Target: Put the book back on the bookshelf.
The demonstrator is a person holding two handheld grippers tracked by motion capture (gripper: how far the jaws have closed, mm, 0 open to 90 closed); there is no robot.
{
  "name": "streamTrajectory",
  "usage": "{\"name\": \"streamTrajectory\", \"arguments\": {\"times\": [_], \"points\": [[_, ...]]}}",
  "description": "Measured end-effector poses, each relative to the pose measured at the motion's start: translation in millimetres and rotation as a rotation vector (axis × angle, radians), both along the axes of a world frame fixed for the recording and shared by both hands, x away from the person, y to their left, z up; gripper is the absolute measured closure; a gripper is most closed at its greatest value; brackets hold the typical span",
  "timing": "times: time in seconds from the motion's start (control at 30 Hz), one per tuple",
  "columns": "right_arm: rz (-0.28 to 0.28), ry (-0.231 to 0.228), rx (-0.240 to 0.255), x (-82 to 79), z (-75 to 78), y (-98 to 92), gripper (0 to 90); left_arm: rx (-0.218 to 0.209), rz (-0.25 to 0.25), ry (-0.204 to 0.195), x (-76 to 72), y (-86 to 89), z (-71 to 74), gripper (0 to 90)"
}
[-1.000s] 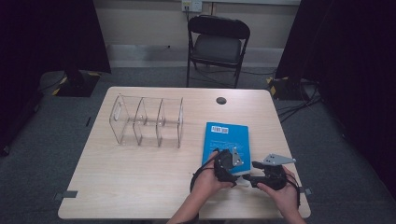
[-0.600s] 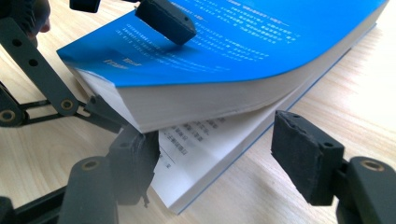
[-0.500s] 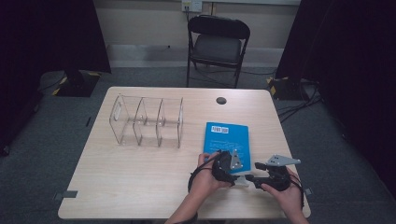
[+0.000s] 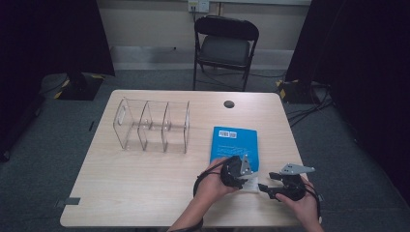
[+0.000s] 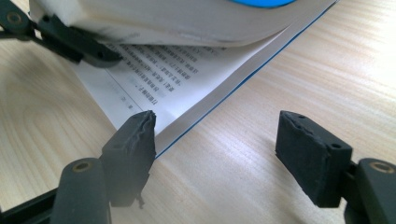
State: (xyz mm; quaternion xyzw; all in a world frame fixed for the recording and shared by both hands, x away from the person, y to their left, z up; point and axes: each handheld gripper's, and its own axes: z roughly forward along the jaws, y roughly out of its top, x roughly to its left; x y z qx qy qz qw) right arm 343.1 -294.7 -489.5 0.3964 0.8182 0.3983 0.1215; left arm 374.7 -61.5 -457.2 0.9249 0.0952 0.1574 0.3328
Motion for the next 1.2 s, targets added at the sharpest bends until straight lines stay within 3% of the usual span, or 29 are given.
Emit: {"name": "streamTrajectory", "arguments": {"times": [0.27,0.6,0.7,0.9,1.2], "points": [[0.021,0.005,-0.012,0.5,-5.9,-1.0,26.0,0.031,0.005,0.008,-0.6,-2.1,6.7,60.0],[0.056,-0.029,-0.022,-0.9,-9.3,-1.8,18.9,0.063,0.012,0.038,1.3,-5.2,12.8,63.6],[0.064,-0.040,-0.048,-2.8,-9.3,-0.9,18.7,0.079,0.011,0.041,2.3,-5.9,14.8,64.0],[0.078,-0.045,-0.062,-4.3,-9.5,-0.8,16.9,0.075,0.025,0.070,4.5,-4.8,19.6,65.9],[0.099,-0.053,-0.074,-5.0,-9.7,-0.9,16.8,0.102,0.029,0.093,7.4,-7.0,25.6,67.7]]}}
